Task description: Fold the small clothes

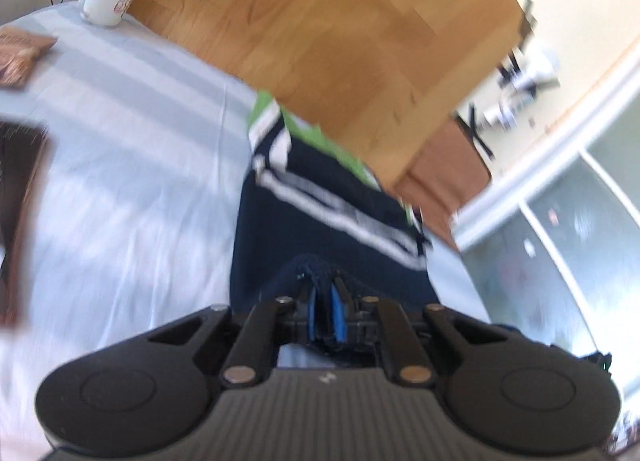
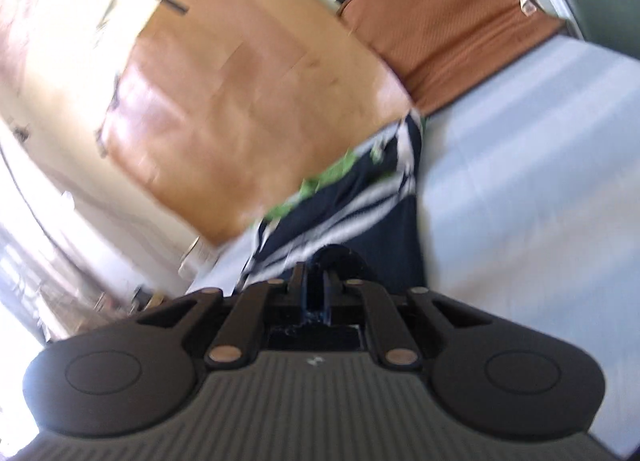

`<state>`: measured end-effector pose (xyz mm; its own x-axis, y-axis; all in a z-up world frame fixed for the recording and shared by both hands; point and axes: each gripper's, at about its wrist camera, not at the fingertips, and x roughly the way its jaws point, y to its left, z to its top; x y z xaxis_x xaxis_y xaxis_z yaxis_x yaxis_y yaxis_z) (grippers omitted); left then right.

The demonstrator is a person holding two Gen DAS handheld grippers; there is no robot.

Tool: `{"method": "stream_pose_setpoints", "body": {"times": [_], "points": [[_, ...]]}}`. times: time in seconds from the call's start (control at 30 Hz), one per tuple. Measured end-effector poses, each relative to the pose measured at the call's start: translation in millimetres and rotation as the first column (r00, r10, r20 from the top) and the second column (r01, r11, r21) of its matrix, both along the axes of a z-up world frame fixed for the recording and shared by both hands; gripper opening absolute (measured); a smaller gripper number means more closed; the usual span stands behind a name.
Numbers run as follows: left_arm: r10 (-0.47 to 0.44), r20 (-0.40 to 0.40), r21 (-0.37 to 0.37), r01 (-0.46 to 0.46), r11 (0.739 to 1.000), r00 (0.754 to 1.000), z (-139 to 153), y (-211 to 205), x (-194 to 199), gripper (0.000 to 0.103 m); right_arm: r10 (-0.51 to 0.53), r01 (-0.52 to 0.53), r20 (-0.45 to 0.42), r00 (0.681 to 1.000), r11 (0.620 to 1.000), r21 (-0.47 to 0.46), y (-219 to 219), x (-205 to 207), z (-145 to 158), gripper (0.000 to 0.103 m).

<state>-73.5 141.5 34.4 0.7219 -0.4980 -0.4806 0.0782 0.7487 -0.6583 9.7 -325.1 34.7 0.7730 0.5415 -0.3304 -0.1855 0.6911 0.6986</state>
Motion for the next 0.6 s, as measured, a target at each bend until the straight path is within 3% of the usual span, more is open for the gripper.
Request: {"method": "stream_pose_setpoints", "body": {"times": [0.1, 0.17, 0.2, 0.23, 0.27, 0.3, 0.4, 0.5, 0.6], "points": [[0.027, -0.048, -0.018, -0.028, 0.999, 0.998, -3, 1, 67, 0.008, -0.020, 0.019, -0.051, 0.999, 1.000, -0.023, 2, 63, -3, 0.010], [0.055, -0.090, 0.010, -0.054, 0.998, 0.994, -9, -3, 114, 0.010, -0.041, 0.038, -0.071, 0.997, 0.998, -0.044, 3, 102, -13, 0.012], [0.072, -0.103, 0.038, -0.068, 0.997, 0.992, -13, -6, 136, 0.013, -0.059, 0.054, -0.071, 0.996, 0.996, -0.070, 5, 120, -20, 0.020], [0.096, -0.118, 0.071, -0.088, 0.994, 0.988, -20, -7, 152, 0.020, -0.110, 0.098, -0.090, 0.990, 0.986, -0.135, 7, 136, -26, 0.038], [0.136, -0.152, 0.105, -0.120, 0.987, 0.979, -26, -6, 164, 0.023, -0.177, 0.152, -0.120, 0.977, 0.969, -0.193, 4, 143, -32, 0.043], [0.151, -0.174, 0.101, -0.135, 0.986, 0.973, -31, -4, 169, 0.025, -0.191, 0.165, -0.120, 0.974, 0.967, -0.195, 1, 144, -36, 0.044], [0.109, -0.131, 0.067, -0.101, 0.993, 0.985, -38, 4, 155, 0.032, -0.105, 0.095, -0.063, 0.992, 0.985, -0.146, -1, 125, -32, 0.044], [0.083, -0.085, 0.068, -0.077, 0.995, 0.993, -36, 7, 135, 0.032, 0.077, -0.077, -0.003, 0.997, 0.993, -0.089, 19, 105, -19, 0.044], [0.056, -0.030, 0.069, -0.054, 0.996, 0.998, -30, 4, 121, 0.032, 0.222, -0.225, -0.034, 0.974, 0.961, -0.158, 62, 108, -13, 0.043]]}}
